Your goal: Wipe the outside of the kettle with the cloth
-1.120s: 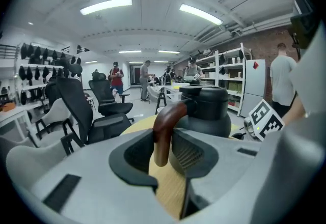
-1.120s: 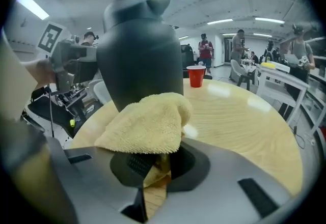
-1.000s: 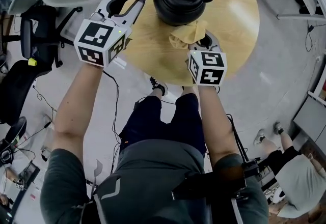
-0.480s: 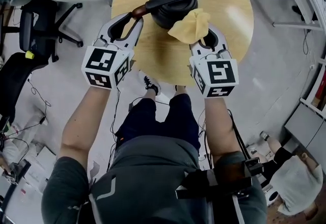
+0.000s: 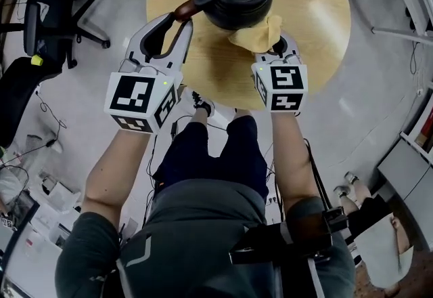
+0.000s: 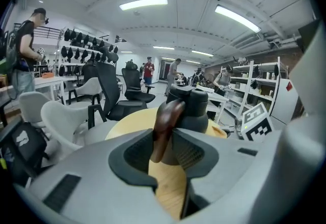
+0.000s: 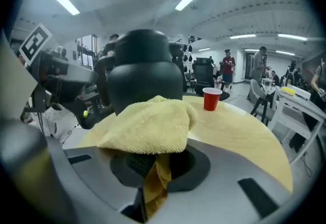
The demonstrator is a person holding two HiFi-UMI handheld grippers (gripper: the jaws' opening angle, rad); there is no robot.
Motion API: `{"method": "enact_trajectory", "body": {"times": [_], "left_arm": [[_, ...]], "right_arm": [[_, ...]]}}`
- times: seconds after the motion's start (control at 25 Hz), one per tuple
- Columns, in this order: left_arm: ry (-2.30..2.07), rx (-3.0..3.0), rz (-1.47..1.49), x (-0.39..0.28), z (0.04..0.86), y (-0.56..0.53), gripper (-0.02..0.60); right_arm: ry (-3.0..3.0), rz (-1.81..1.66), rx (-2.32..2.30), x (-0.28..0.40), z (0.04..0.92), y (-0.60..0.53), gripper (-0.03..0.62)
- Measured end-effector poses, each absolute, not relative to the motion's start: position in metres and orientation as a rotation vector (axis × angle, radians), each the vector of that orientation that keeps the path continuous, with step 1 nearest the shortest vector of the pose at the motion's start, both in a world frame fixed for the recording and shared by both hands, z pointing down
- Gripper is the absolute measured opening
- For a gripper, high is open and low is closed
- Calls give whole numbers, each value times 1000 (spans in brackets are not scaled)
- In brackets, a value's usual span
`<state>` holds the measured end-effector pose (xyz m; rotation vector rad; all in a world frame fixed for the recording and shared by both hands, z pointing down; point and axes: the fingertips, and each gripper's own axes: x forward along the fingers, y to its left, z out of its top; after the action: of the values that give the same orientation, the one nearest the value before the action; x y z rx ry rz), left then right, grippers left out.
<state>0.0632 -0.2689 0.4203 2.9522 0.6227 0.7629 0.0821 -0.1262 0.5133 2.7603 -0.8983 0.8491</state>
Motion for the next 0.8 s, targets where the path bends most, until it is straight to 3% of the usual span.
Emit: {"method": "enact_trajectory", "body": {"times": [0.44, 0.8], "left_arm": [[549, 2922, 790, 32, 426, -265, 117], [526, 2877, 821, 15, 427, -254, 112]], "right_arm": [[-896, 1008, 2623, 91, 572, -126, 63], [-912, 784, 2801, 79, 463, -123, 64]]}}
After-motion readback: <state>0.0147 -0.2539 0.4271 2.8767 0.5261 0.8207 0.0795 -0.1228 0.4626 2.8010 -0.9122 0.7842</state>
